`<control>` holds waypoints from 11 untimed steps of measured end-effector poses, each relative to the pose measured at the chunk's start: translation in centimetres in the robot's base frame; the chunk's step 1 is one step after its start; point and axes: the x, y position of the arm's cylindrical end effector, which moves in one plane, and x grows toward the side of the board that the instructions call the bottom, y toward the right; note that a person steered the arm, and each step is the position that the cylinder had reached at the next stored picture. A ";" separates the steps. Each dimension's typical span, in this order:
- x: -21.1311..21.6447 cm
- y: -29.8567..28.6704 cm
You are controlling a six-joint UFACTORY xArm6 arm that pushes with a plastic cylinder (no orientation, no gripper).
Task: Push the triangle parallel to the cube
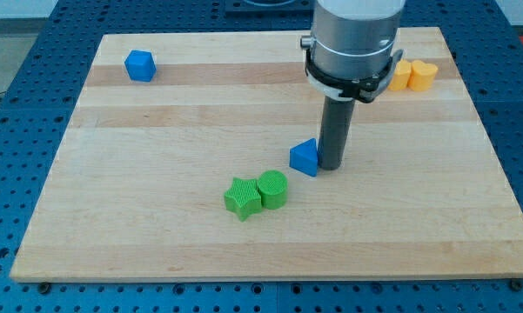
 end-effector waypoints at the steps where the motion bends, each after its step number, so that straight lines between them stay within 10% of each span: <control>1: 0.3 0.0; 6: -10.6 -8.7; 8: -7.0 4.3; 11: 2.4 -1.2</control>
